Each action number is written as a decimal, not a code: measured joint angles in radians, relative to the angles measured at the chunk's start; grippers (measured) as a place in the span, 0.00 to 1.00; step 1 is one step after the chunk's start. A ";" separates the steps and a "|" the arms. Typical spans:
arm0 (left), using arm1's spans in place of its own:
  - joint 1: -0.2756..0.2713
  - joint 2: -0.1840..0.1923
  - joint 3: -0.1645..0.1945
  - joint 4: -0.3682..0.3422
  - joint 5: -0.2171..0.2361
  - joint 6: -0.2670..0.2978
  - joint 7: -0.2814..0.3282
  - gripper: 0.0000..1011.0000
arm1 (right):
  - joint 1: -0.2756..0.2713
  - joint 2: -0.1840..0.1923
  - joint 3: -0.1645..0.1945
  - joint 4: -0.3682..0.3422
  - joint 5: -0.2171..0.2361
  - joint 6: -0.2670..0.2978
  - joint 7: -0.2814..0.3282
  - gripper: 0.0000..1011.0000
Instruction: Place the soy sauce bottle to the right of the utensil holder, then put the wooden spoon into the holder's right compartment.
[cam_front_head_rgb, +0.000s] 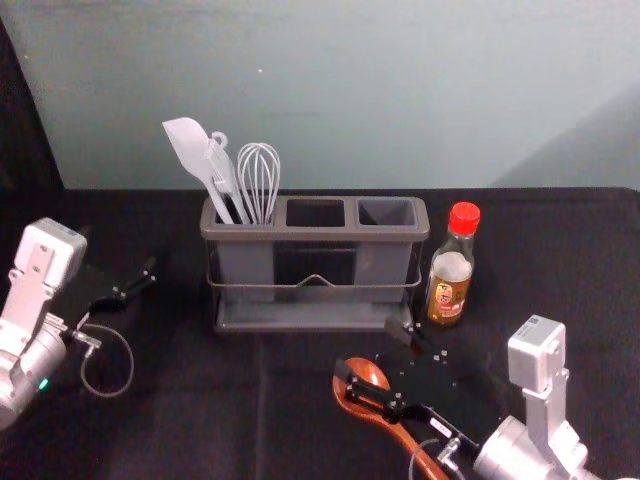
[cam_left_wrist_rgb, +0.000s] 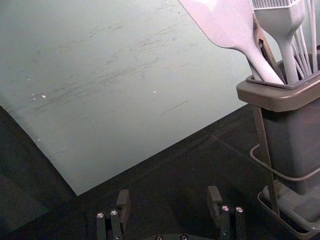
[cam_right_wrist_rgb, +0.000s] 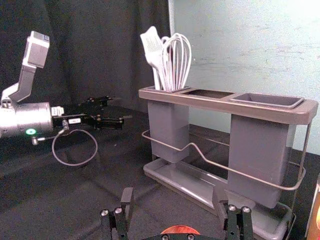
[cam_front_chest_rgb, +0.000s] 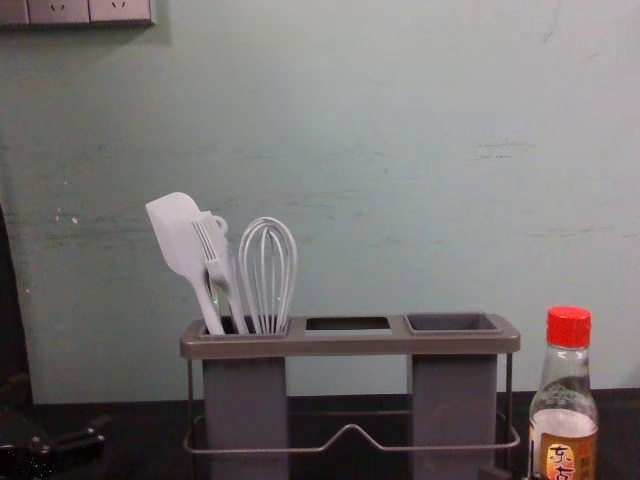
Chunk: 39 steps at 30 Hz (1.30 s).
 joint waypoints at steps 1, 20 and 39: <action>0.000 0.000 0.000 0.000 0.000 0.000 0.000 1.00 | 0.000 0.000 0.000 -0.001 0.000 0.000 0.000 0.99; 0.000 0.000 0.000 0.000 0.000 0.000 0.000 1.00 | 0.000 0.002 0.003 -0.007 0.002 0.002 0.000 0.99; 0.000 0.000 0.000 0.000 0.000 0.000 0.000 1.00 | -0.086 0.052 -0.011 -0.356 -0.117 0.636 -0.197 0.99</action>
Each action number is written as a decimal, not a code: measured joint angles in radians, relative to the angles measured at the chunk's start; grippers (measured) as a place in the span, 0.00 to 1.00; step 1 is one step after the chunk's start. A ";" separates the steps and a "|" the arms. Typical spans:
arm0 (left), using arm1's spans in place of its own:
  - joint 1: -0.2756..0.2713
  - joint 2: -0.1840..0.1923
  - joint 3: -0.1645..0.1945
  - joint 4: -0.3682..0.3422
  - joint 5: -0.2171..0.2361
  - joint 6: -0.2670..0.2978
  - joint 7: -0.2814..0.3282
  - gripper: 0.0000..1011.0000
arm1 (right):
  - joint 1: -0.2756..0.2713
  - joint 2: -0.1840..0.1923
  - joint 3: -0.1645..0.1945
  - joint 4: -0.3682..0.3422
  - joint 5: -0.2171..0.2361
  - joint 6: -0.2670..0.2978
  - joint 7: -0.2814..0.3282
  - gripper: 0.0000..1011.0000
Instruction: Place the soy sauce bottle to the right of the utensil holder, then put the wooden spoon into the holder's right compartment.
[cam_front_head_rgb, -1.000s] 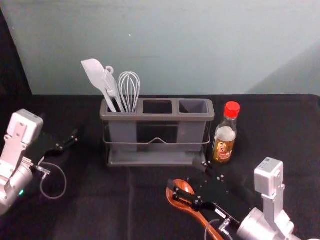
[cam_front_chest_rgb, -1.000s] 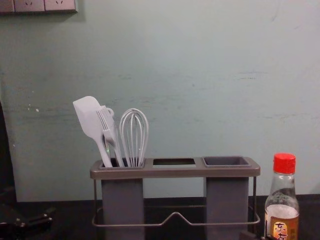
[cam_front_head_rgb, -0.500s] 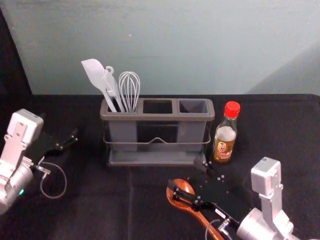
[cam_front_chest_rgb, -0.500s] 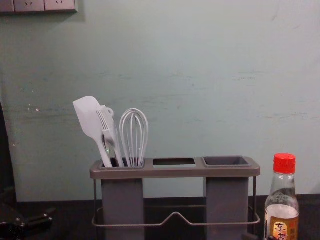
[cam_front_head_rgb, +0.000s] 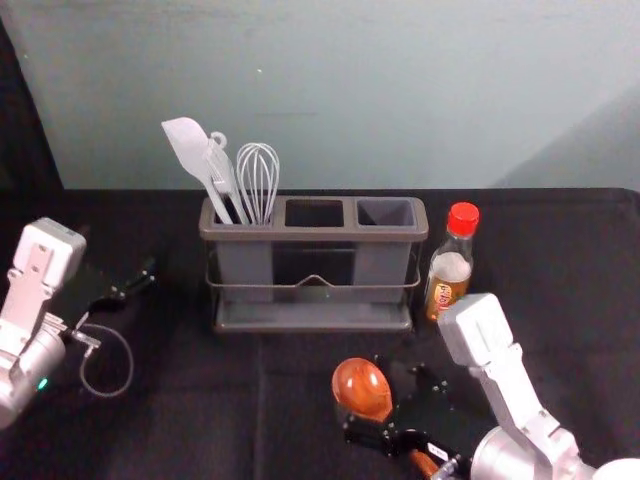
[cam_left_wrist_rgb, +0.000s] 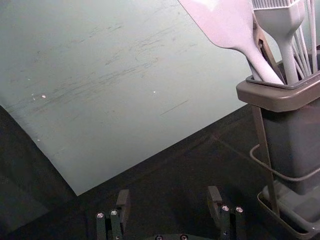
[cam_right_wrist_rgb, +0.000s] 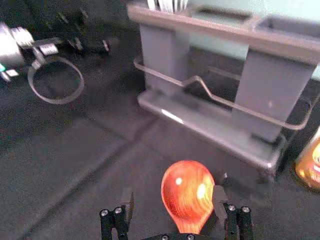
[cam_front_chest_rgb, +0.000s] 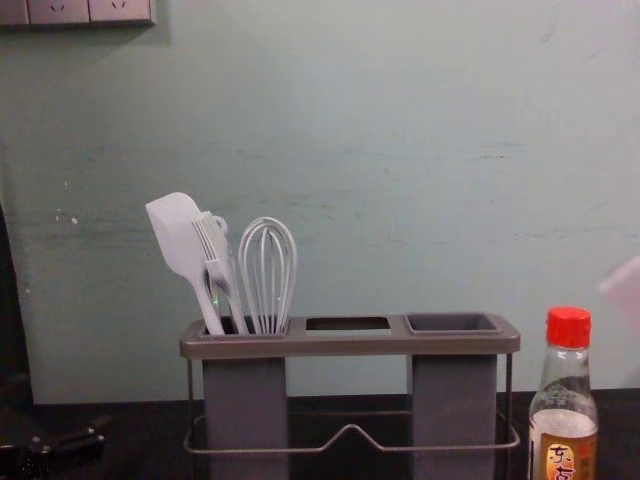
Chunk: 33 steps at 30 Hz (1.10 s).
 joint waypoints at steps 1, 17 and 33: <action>0.000 0.000 0.000 0.000 0.000 0.000 0.000 1.00 | 0.004 -0.002 -0.003 -0.008 -0.006 0.033 -0.007 0.99; 0.000 0.000 0.000 0.000 0.000 0.000 0.000 1.00 | 0.156 -0.124 -0.054 0.042 -0.102 0.402 -0.098 0.99; 0.000 0.000 0.000 0.000 0.000 0.000 0.000 1.00 | 0.218 -0.209 -0.035 0.133 -0.109 0.440 -0.073 0.99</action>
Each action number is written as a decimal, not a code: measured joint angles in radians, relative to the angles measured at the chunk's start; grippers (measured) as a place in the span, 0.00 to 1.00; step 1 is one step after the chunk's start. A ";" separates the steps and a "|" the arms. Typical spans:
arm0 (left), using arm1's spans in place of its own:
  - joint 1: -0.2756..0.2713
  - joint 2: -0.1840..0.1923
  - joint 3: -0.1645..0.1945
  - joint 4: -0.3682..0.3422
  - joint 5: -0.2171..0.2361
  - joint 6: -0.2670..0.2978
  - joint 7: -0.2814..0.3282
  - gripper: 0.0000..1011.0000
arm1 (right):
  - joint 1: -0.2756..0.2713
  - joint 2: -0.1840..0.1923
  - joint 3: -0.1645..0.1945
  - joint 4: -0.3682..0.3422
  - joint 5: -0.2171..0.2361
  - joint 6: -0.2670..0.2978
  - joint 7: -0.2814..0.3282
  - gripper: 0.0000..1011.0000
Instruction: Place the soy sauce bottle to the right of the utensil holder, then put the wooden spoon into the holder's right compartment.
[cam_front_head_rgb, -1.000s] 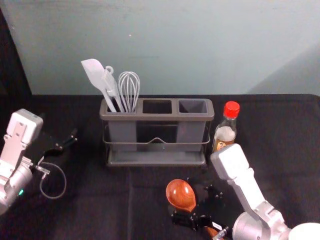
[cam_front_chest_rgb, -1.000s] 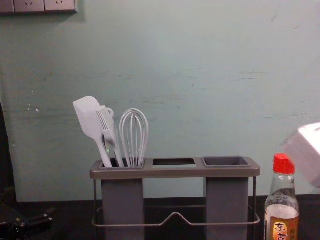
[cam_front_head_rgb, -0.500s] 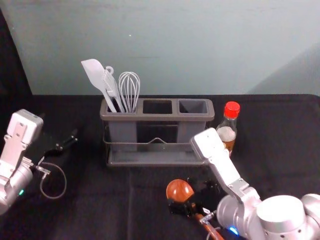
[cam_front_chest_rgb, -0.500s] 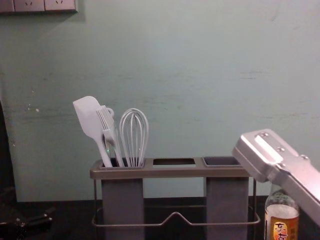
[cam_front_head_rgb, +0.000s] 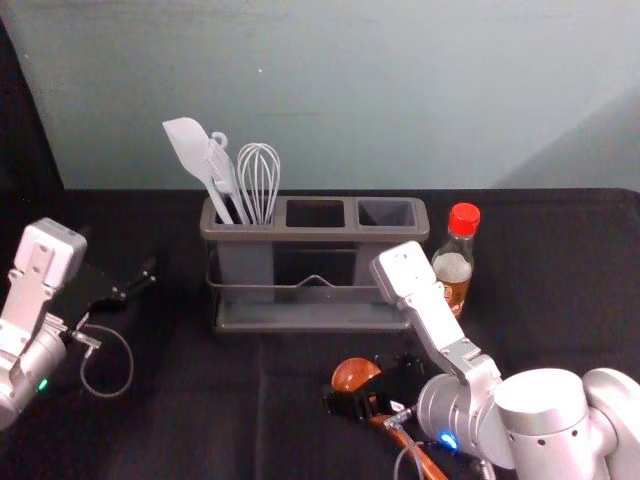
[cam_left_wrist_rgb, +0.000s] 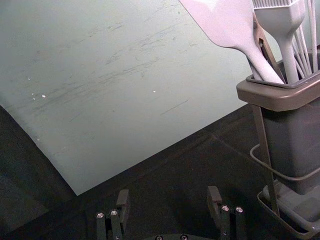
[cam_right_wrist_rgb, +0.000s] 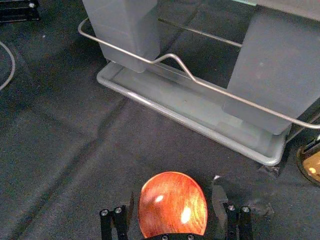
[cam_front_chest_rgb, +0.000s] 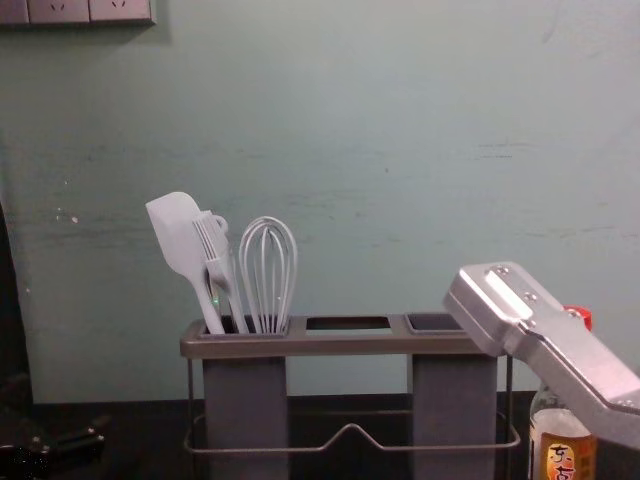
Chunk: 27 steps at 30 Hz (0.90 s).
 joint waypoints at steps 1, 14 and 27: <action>0.000 0.000 0.000 0.000 0.000 0.000 0.000 1.00 | 0.000 0.000 0.000 0.000 0.000 0.000 0.000 0.99; 0.000 0.000 0.000 0.000 0.000 0.000 0.000 1.00 | 0.006 -0.017 -0.004 0.013 -0.041 0.021 0.009 0.99; 0.000 0.000 0.000 0.000 0.000 0.000 0.000 1.00 | 0.002 -0.023 -0.002 0.032 -0.071 0.007 0.027 0.95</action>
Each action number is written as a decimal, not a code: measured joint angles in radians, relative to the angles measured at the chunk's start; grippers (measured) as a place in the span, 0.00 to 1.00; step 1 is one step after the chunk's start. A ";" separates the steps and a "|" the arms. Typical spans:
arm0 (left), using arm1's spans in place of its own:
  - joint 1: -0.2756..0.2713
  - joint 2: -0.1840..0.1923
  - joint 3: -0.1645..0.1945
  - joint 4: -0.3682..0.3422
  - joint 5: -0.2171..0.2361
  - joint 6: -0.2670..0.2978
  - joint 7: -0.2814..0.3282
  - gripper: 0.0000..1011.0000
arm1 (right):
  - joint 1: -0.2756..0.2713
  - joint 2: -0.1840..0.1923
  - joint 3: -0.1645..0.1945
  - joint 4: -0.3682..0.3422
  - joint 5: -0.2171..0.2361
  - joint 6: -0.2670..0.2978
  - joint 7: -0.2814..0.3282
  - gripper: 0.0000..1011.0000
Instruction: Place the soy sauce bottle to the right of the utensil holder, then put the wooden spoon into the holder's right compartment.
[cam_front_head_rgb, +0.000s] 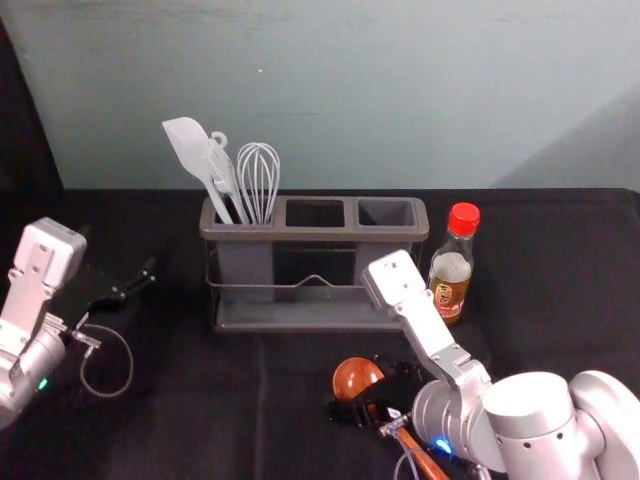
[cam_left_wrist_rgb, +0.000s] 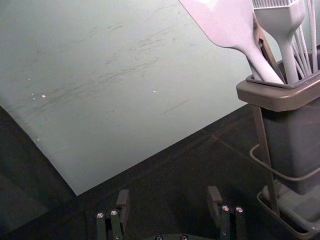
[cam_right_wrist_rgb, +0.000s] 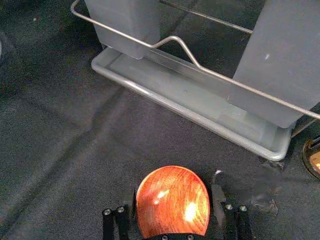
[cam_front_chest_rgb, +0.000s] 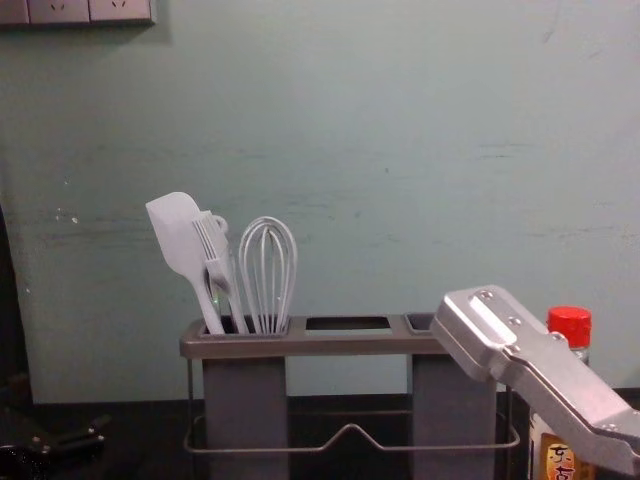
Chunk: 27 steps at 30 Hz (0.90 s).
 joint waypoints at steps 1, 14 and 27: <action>0.000 0.000 0.000 0.000 0.000 0.000 0.000 1.00 | -0.001 -0.001 0.001 0.000 -0.002 -0.001 0.000 0.94; 0.000 0.000 0.000 0.000 0.000 0.000 0.000 1.00 | -0.047 0.007 0.024 -0.085 -0.028 0.011 0.013 0.83; 0.000 0.000 0.000 0.000 0.000 0.000 0.000 1.00 | -0.223 0.058 0.162 -0.310 0.041 -0.132 0.097 0.83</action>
